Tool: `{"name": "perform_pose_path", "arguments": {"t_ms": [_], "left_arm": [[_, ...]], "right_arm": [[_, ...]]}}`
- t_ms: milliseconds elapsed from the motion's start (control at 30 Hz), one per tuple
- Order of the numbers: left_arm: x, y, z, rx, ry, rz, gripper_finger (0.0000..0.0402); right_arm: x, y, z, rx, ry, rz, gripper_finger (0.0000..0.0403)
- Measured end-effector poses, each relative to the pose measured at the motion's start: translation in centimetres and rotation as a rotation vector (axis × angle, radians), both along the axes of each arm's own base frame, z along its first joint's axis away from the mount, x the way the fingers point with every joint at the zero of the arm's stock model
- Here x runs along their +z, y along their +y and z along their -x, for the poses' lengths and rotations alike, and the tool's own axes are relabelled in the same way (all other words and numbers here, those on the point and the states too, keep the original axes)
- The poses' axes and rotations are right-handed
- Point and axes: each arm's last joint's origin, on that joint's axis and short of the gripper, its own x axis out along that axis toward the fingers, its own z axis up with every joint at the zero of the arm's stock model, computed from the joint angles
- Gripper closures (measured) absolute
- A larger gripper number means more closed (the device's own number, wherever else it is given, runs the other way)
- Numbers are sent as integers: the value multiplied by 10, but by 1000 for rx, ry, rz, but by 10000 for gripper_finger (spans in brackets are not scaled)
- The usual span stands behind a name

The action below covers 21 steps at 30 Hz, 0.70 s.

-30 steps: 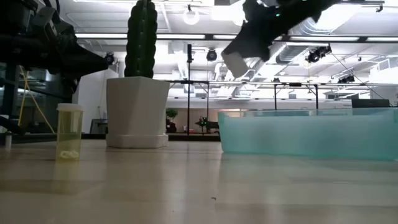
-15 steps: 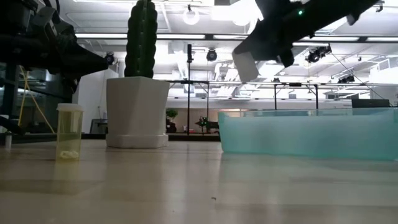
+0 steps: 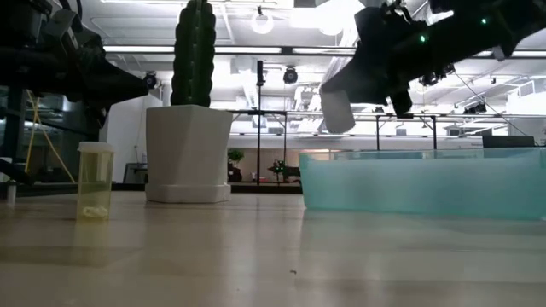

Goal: Pick and place pill bottles into a basket
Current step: Put the white pill bottle into the light green bin

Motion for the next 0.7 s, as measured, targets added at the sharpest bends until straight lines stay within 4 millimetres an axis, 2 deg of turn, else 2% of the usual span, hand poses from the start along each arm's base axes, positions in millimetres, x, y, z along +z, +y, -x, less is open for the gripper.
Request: {"name": "perform_pose_path", "arguments": {"t_ms": [300,700], "left_arm": [[0,0,0,1,-1,0,305],[0,0,0,2,-2,4,305]], "right_arm": [[-32,11,-8,32,110,3,264],[-58,11,-13,-29,191,49,264]]}}
